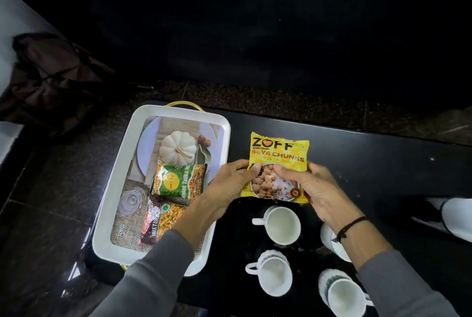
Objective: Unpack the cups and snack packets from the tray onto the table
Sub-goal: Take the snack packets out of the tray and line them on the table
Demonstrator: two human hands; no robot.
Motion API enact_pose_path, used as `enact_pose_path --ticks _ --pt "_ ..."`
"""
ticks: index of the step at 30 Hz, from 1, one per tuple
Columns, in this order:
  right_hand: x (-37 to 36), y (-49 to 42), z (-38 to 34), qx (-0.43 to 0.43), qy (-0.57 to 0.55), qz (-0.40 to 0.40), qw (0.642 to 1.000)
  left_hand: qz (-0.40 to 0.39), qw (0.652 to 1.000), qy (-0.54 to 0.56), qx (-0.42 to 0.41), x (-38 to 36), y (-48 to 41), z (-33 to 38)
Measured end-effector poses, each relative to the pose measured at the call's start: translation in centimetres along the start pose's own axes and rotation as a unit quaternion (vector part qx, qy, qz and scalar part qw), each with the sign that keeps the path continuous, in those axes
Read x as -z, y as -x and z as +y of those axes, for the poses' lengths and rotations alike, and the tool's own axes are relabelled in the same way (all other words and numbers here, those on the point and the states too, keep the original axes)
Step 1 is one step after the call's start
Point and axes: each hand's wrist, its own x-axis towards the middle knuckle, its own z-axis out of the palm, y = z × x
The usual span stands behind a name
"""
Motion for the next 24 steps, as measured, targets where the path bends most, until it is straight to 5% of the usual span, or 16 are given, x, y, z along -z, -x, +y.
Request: enact_pose_path --ticks 7,13,17,24 --pt "0.1 -2.7 -0.5 0.04 0.021 0.026 0.999 0.078 0.996 -0.043 -0.024 -1.2 -3.1 -0.1" --pt "0.3 -3.8 -0.2 0.124 0.207 0.152 0.959 0.153 0.971 -0.164 -0.085 -1.4 -4.2 0.2" --pt "0.1 -4.0 0.1 0.158 0.24 0.165 0.943 0.189 0.944 -0.235 -0.132 -1.5 -4.2 0.1" --pt "-0.7 -3.2 -0.4 0.271 0.297 0.183 0.897 0.196 0.779 -0.512 -0.304 -2.0 -3.2 -0.4"
